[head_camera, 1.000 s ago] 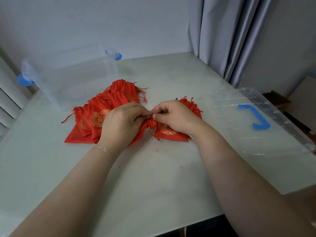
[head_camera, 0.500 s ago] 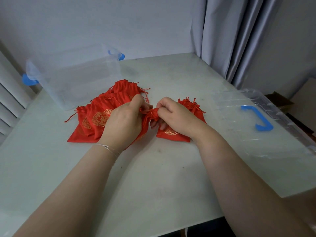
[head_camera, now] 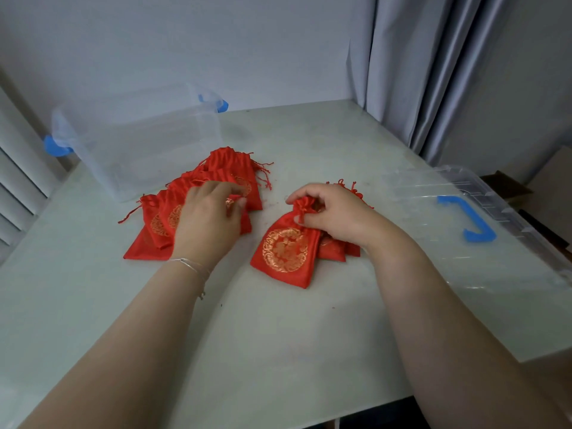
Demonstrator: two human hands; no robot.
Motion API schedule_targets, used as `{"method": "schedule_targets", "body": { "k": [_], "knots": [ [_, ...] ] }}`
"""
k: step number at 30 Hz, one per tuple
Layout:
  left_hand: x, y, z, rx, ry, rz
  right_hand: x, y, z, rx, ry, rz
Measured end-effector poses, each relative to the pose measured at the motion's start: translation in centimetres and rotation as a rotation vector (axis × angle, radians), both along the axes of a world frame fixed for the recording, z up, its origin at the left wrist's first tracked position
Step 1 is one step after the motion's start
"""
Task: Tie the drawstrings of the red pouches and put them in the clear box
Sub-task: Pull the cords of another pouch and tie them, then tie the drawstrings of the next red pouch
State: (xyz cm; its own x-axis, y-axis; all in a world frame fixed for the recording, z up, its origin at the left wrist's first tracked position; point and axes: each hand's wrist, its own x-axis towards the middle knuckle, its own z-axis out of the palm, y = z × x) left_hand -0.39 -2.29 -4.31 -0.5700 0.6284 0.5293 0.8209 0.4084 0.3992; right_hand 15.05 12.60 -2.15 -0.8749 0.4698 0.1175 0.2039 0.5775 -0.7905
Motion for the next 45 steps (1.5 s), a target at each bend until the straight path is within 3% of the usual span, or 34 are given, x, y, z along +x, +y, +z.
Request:
{"method": "schedule_targets", "body": {
  "k": [3, 7, 12, 20, 25, 28, 32, 39, 45],
  "knots": [
    [-1.5, -0.5, -0.5, -0.16, 0.035, 0.212, 0.0, 0.9, -0.8, 0.15, -0.074, -0.111],
    [-1.6, -0.6, -1.1, -0.385, 0.023, 0.198, -0.4, 1.7, -1.2, 0.287, -0.079, -0.266],
    [-1.3, -0.6, -1.4, -0.489, 0.047, 0.168, -0.3, 2.2, -1.0, 0.351, -0.015, -0.431],
    [-1.7, -0.7, -0.5, -0.243, -0.182, 0.354, -1.4, -1.3, -0.4, 0.5, 0.493, -0.423],
    [-1.3, -0.7, -0.2, 0.013, -0.133, 0.31, -2.3, -3.4, -0.9, 0.528, 0.516, -0.29],
    [-0.7, -0.5, 0.8, 0.256, -0.131, 0.203, -2.5, -3.7, -1.2, 0.427, 0.499, -0.214],
    [0.9, -0.3, 2.3, 0.465, -0.146, -0.103, -2.6, -4.1, -1.1, 0.09, 0.518, -0.192],
    [4.1, -0.3, 3.5, 0.273, -0.277, -0.461, -2.2, -3.7, -0.3, -0.165, 0.43, -0.14],
    [2.6, -0.5, 3.0, 0.091, -0.565, -0.292, -1.8, -3.2, -0.1, -0.235, 0.39, -0.061]
  ]
}}
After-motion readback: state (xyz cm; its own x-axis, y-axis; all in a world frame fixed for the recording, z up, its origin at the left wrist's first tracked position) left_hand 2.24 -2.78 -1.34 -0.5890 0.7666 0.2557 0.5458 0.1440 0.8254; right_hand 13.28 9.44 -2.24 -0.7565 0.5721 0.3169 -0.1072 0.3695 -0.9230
